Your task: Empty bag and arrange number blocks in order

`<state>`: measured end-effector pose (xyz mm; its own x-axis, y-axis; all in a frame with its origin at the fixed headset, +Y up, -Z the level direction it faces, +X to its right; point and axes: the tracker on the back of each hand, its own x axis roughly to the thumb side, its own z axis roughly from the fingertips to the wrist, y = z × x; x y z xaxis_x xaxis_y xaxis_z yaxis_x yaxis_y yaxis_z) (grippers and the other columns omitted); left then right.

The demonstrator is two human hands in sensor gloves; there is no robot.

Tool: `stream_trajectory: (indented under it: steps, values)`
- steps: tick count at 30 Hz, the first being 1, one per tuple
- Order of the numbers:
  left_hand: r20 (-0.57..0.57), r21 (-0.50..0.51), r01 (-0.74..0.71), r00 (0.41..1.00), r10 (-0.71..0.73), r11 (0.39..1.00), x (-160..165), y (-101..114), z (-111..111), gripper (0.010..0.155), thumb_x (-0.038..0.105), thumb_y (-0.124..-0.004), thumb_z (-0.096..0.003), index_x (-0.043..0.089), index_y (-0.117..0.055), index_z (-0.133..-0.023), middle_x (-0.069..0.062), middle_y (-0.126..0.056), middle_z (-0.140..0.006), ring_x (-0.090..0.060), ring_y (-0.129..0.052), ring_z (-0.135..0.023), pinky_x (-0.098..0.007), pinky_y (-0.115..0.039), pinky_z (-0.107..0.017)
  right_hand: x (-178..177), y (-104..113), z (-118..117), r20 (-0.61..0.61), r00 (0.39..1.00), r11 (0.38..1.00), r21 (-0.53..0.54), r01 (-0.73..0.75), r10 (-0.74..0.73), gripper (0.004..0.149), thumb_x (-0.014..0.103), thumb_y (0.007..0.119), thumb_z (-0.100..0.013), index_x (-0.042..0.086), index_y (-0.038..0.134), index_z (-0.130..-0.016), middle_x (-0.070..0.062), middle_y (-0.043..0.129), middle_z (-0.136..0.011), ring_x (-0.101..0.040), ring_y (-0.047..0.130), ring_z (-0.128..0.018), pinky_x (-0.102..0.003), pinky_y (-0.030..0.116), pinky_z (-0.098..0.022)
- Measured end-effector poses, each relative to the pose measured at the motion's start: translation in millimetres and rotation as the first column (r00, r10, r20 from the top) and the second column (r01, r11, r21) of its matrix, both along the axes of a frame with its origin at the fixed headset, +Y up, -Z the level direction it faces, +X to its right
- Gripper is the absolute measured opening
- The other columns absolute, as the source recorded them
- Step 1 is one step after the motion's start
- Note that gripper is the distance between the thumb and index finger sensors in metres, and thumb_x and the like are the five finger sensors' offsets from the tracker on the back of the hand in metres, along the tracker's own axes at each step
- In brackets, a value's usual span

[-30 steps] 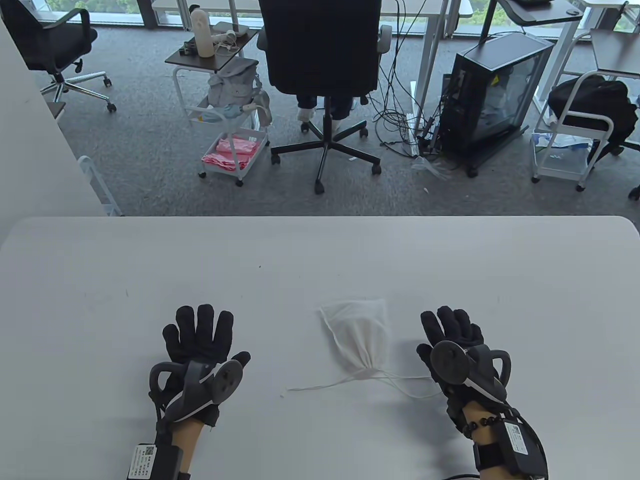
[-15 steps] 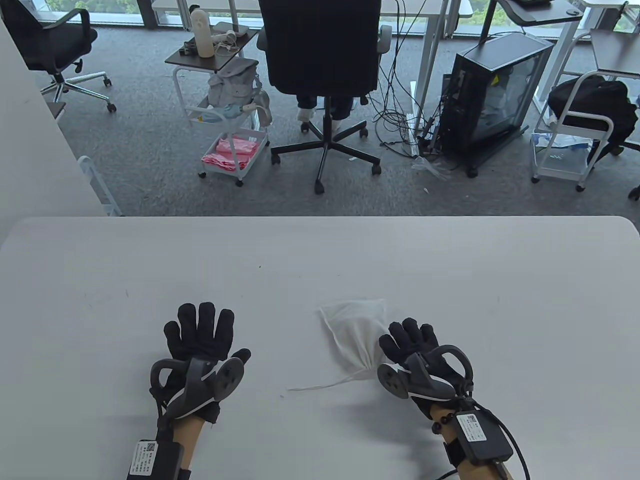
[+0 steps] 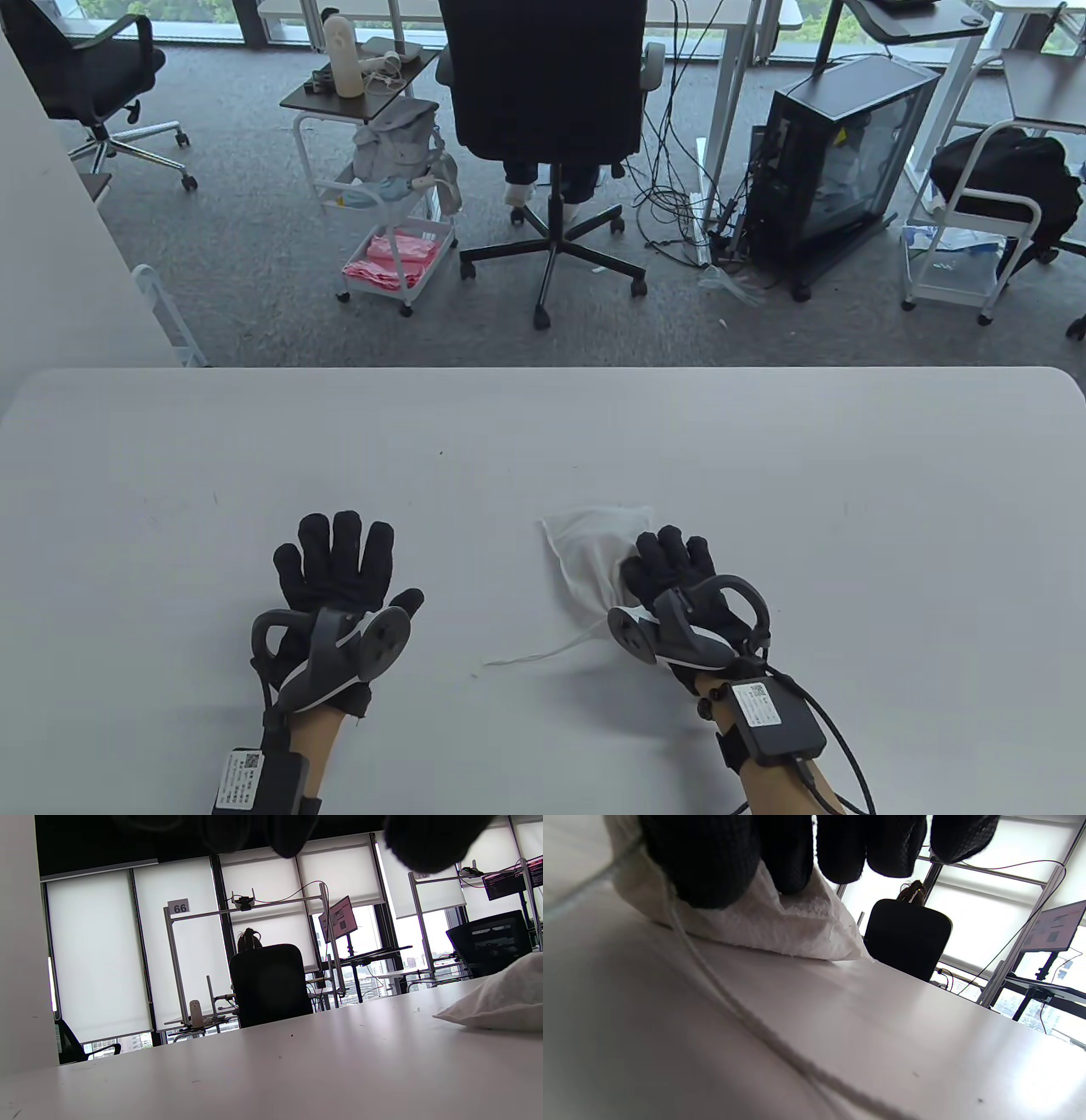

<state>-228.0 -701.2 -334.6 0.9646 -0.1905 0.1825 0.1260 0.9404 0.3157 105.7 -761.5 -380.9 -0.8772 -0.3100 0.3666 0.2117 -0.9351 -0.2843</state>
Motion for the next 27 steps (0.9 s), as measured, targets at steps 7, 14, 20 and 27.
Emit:
stream_trajectory:
  steps: [7,14,20,27]
  values:
    - [0.010,0.008,-0.019,1.000,0.019,1.000,0.3,1.4,1.8,0.081,0.060,-0.067,-0.0517,0.011,-0.048,-0.114,-0.033,-0.041,-0.115,-0.069,-0.043,-0.102,-0.083,-0.039,-0.064,22.1,25.0,-7.4,0.100,0.891,0.892,-0.052,0.449,-0.442,0.034,0.034,0.079,-0.050,0.023,0.084,-0.082,-0.008,0.083,-0.097,-0.041,0.085,-0.090,-0.061,0.072,-0.068]
    - [0.059,0.020,-0.140,0.989,0.138,0.990,7.5,5.1,7.8,0.060,0.040,-0.071,-0.0554,0.012,-0.061,-0.108,-0.028,-0.058,-0.111,-0.065,-0.055,-0.100,-0.080,-0.044,-0.065,52.4,63.8,0.7,0.145,0.527,0.520,-0.087,0.850,-0.837,0.035,0.032,0.076,-0.052,0.022,0.082,-0.085,-0.012,0.088,-0.092,-0.041,0.096,-0.081,-0.058,0.083,-0.062]
    - [0.165,-0.079,-0.313,0.932,0.323,0.946,27.6,-0.3,14.6,0.050,0.034,-0.073,-0.0547,0.015,-0.073,-0.101,-0.023,-0.072,-0.105,-0.058,-0.072,-0.096,-0.077,-0.051,-0.065,62.2,61.7,18.6,0.214,0.252,0.201,-0.233,0.951,-0.944,0.035,0.031,0.076,-0.053,0.021,0.083,-0.086,-0.013,0.090,-0.089,-0.041,0.098,-0.078,-0.058,0.086,-0.059]
    - [0.303,-0.288,-0.463,0.786,0.539,0.838,66.7,-0.4,17.4,0.056,0.044,-0.072,-0.0544,0.016,-0.071,-0.103,-0.019,-0.074,-0.105,-0.052,-0.078,-0.096,-0.075,-0.056,-0.066,45.7,59.5,32.1,0.196,0.212,0.136,-0.343,0.929,-0.957,0.035,0.031,0.075,-0.054,0.020,0.082,-0.087,-0.013,0.089,-0.090,-0.040,0.097,-0.078,-0.057,0.087,-0.059]
